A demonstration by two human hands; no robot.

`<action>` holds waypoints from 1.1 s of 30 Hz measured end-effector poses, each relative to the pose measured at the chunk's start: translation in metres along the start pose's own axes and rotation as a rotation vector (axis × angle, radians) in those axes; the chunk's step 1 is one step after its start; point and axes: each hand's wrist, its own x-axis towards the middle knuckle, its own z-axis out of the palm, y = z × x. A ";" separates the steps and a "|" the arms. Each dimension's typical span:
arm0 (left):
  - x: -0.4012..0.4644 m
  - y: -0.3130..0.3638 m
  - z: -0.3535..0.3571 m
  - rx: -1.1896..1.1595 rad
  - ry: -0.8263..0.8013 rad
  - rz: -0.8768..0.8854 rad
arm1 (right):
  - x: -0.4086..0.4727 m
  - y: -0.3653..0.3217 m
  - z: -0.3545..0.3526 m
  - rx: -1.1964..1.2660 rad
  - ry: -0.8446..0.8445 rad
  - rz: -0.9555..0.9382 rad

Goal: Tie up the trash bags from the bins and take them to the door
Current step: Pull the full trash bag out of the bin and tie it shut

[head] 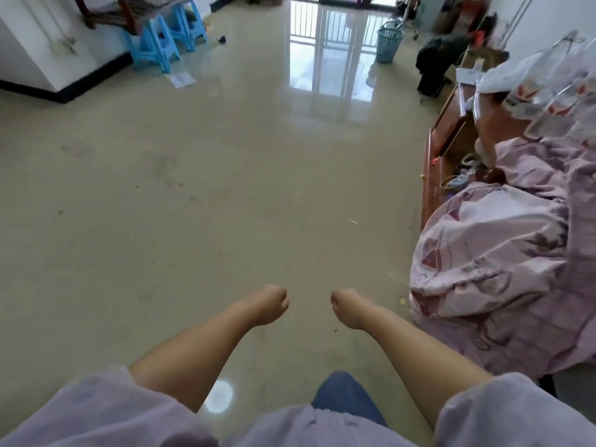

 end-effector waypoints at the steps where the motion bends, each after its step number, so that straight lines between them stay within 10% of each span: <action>1: 0.023 0.002 -0.014 0.002 -0.004 0.006 | 0.021 0.006 -0.015 -0.007 -0.007 0.002; 16: 0.352 0.064 -0.269 0.151 0.233 -0.035 | 0.319 0.114 -0.323 -0.226 0.182 -0.078; 33: 0.712 -0.045 -0.589 0.251 0.203 -0.040 | 0.677 0.079 -0.633 -0.144 0.224 -0.089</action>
